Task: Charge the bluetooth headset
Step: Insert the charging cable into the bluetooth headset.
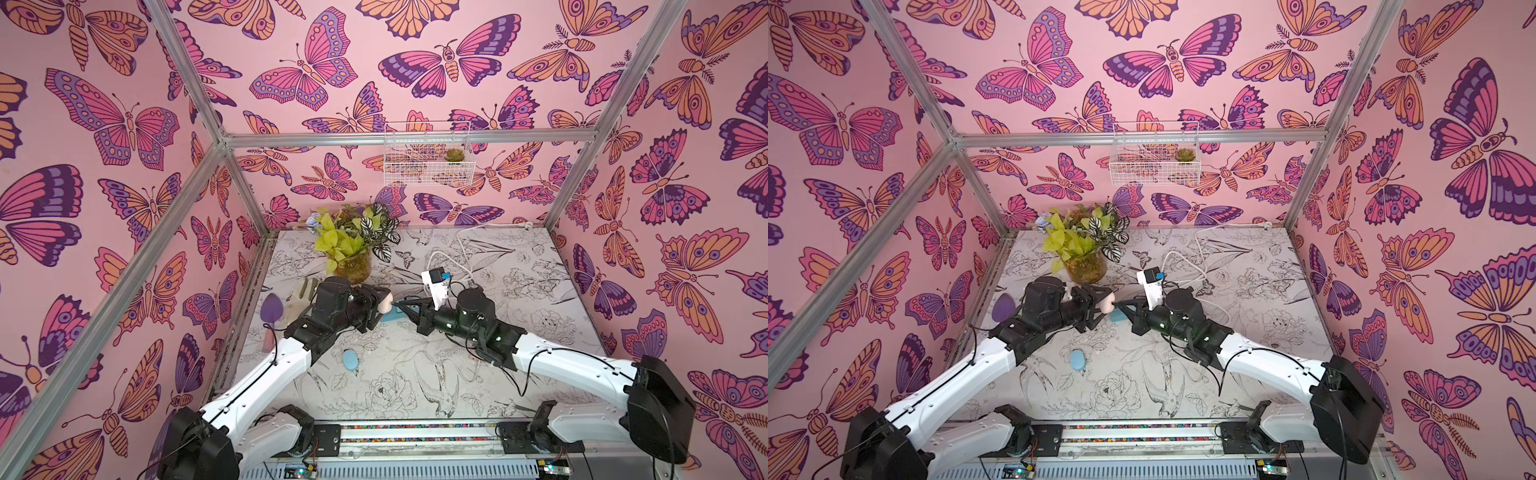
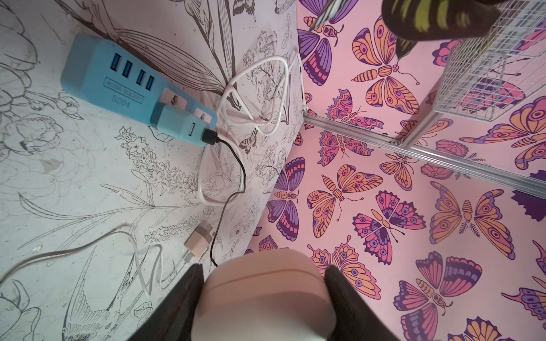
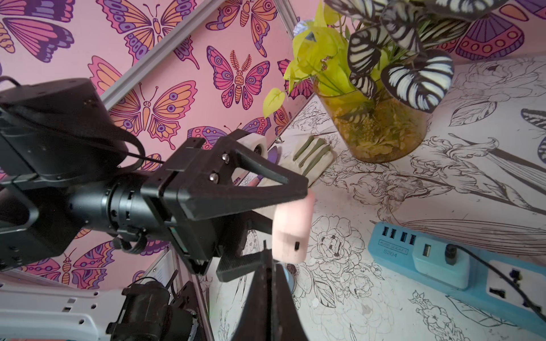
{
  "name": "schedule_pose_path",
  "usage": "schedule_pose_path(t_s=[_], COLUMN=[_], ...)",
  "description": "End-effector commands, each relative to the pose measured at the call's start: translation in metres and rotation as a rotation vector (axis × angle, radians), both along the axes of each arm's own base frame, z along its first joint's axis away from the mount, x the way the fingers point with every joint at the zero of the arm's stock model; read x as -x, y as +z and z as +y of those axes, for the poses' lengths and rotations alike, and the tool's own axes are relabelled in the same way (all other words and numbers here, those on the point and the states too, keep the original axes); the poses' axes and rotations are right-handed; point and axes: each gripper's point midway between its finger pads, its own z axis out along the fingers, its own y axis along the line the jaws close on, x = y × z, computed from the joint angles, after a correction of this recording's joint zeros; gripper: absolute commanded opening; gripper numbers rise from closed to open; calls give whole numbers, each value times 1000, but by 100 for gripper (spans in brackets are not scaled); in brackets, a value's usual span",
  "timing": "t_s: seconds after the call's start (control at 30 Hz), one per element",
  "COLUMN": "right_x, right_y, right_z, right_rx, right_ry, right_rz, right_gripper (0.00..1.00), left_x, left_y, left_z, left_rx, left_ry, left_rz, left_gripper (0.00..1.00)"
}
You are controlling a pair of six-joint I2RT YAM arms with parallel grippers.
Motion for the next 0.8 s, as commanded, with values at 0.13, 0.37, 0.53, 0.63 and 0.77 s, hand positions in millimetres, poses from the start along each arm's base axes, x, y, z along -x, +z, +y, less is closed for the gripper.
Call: schedule_pose_path(t_s=[0.13,0.37,0.53,0.63,0.77], right_x=[-4,-4,-3,-1,-2], right_y=[6,5,11,13,14], right_z=[-6,-8,-6,-5,-5], right_rx=[-18,-24,-46,-56,-64], right_ry=[-55,-65,-54,-41,-44], right_rz=[-21,-19,-26,-26,-23], right_gripper=[0,0,0,0,0], left_x=[-1,-2,-1,-1,-2], left_y=[18,18,16,15,14], left_z=[0,-2,-4,-3,-3], left_rx=[67,79,78,77,76], left_ry=[29,22,20,22,23], left_rz=[-45,-46,-44,-47,-46], left_gripper=[24,24,24,24,24])
